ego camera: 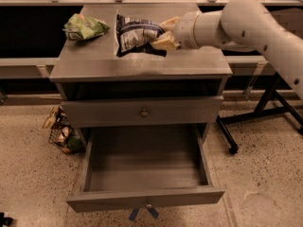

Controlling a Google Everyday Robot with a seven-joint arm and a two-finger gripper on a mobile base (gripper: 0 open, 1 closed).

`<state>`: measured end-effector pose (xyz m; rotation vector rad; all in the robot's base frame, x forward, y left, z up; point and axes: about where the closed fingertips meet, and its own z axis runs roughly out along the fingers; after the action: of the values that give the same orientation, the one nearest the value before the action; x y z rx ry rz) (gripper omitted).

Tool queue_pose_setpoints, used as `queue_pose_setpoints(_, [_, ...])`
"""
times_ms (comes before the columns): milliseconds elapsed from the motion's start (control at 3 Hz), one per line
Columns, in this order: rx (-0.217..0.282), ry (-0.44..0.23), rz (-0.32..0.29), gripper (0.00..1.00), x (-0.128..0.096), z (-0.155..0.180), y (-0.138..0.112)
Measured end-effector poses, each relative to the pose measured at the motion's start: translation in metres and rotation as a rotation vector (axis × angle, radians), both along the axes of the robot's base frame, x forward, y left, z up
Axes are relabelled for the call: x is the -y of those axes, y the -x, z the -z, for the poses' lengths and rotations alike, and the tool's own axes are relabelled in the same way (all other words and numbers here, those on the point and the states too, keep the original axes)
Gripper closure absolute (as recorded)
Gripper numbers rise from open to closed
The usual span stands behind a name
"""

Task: Pick blue chip bag from middle drawer and place on counter

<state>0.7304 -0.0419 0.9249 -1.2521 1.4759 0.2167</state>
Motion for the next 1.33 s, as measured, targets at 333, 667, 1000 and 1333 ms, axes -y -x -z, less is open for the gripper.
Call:
queue_pose_setpoints(333, [0.01, 0.022, 0.004, 0.76, -0.006, 0.02, -0.027])
queue_pose_setpoints(667, [-0.021, 0.028, -0.007, 0.53, -0.014, 0.044, -0.045])
queue_pose_setpoints(1000, [-0.057, 0.016, -0.024, 0.3, -0.022, 0.061, -0.051])
queue_pose_setpoints(1333, [-0.069, -0.009, -0.034, 0.06, -0.027, 0.06, -0.042])
